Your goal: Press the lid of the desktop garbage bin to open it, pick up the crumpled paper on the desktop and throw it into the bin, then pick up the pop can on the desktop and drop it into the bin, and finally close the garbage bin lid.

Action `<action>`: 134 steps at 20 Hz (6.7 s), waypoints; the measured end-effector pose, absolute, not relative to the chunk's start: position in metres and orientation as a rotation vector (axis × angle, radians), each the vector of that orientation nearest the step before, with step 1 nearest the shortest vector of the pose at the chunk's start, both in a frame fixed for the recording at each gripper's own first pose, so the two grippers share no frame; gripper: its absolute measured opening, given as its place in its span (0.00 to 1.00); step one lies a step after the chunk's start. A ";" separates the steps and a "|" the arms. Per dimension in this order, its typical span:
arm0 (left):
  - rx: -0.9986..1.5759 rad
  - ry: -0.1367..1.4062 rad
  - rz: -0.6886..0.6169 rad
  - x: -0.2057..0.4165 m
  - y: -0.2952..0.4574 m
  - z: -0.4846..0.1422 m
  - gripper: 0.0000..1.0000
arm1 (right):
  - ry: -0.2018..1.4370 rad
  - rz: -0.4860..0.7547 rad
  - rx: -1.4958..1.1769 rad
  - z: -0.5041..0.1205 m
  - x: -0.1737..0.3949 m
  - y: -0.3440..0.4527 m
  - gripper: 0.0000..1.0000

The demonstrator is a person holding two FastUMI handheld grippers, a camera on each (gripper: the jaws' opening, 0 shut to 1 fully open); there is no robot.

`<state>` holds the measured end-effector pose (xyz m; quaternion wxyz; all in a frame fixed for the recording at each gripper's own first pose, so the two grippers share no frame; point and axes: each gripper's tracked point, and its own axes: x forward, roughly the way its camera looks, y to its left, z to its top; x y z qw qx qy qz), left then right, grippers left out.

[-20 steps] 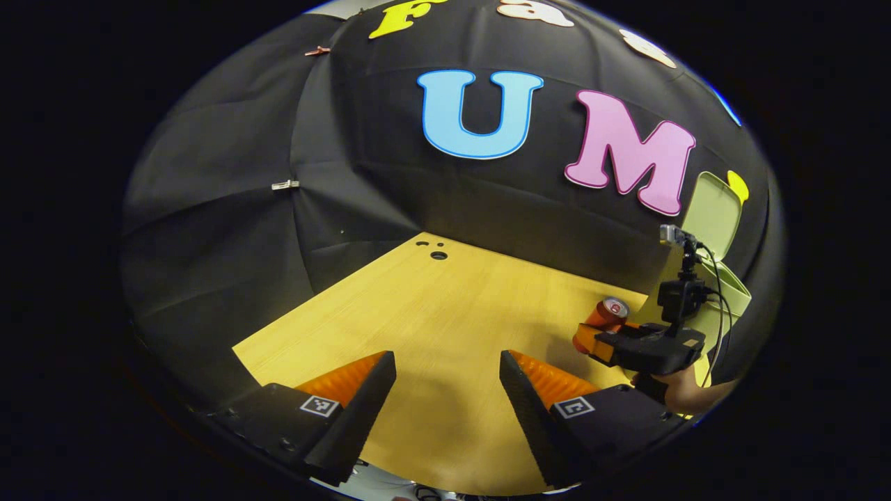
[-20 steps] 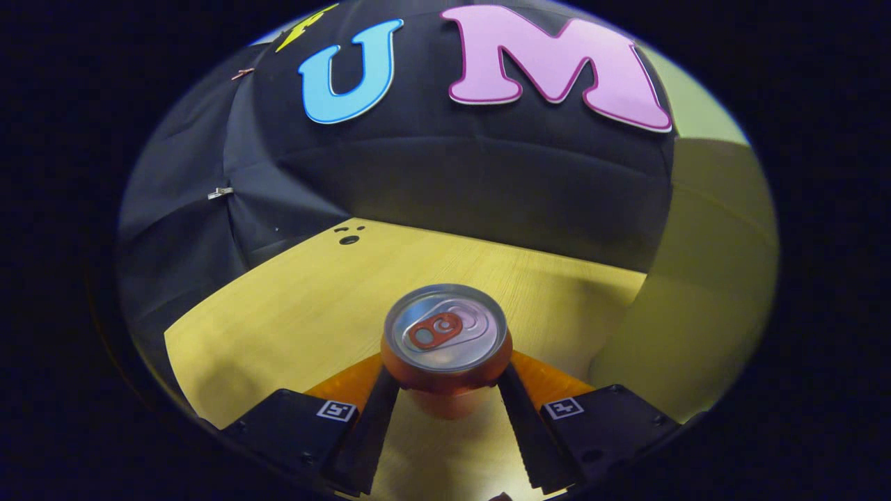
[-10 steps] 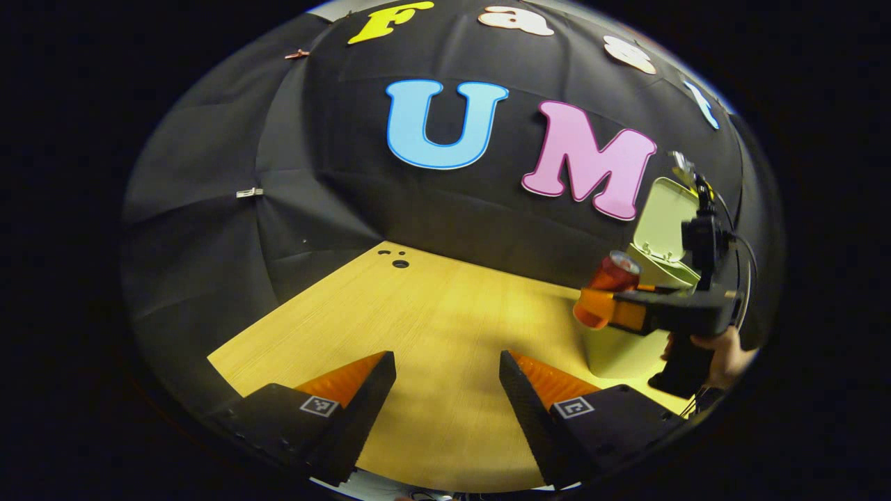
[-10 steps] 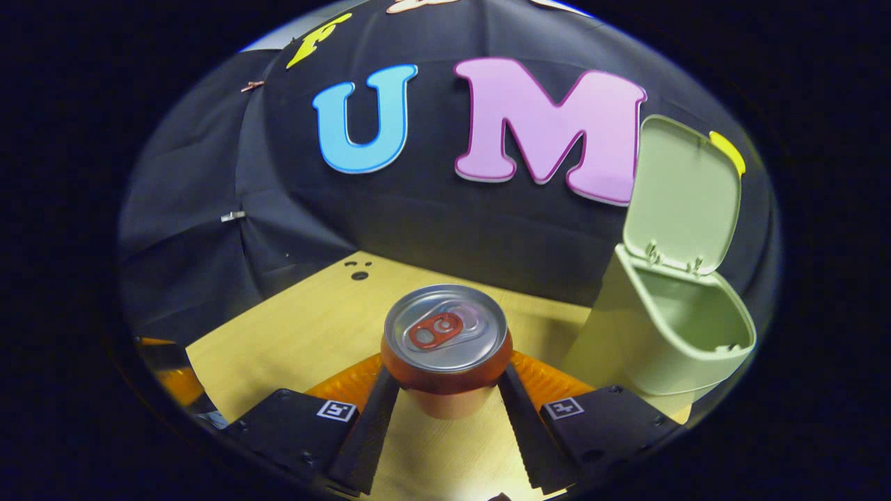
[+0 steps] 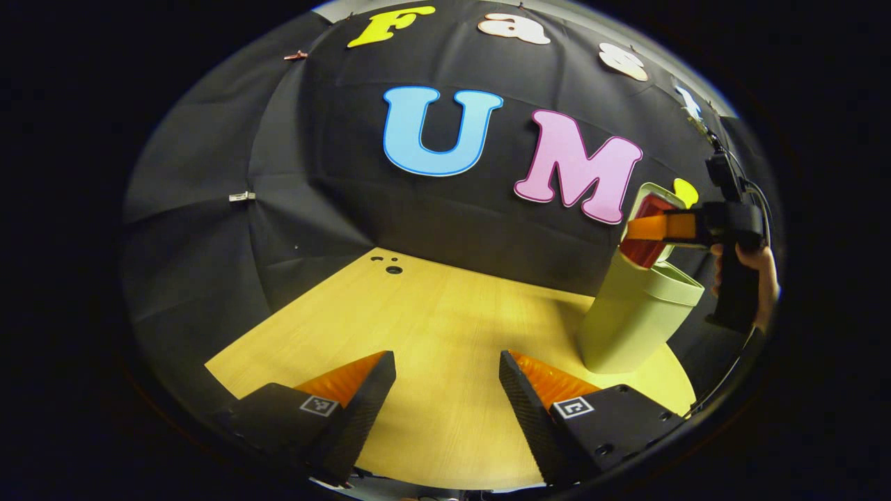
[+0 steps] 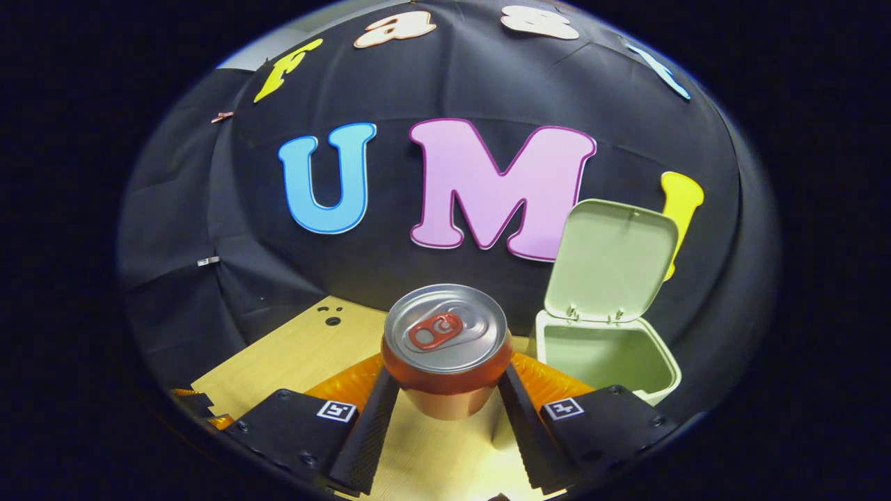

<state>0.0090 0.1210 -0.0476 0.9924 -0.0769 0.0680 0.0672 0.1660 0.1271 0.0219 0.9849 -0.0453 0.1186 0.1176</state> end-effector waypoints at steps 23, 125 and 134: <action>-0.064 0.213 0.148 0.064 0.060 -0.045 0.96 | 0.301 0.079 -0.012 -0.006 0.252 -0.022 0.82; -0.056 0.158 0.042 0.006 0.053 -0.050 0.96 | 0.230 -0.034 0.036 0.013 0.183 -0.060 0.97; -0.036 -0.007 -0.012 -0.008 0.036 0.025 0.96 | 0.013 0.003 -0.025 0.073 0.087 -0.020 0.96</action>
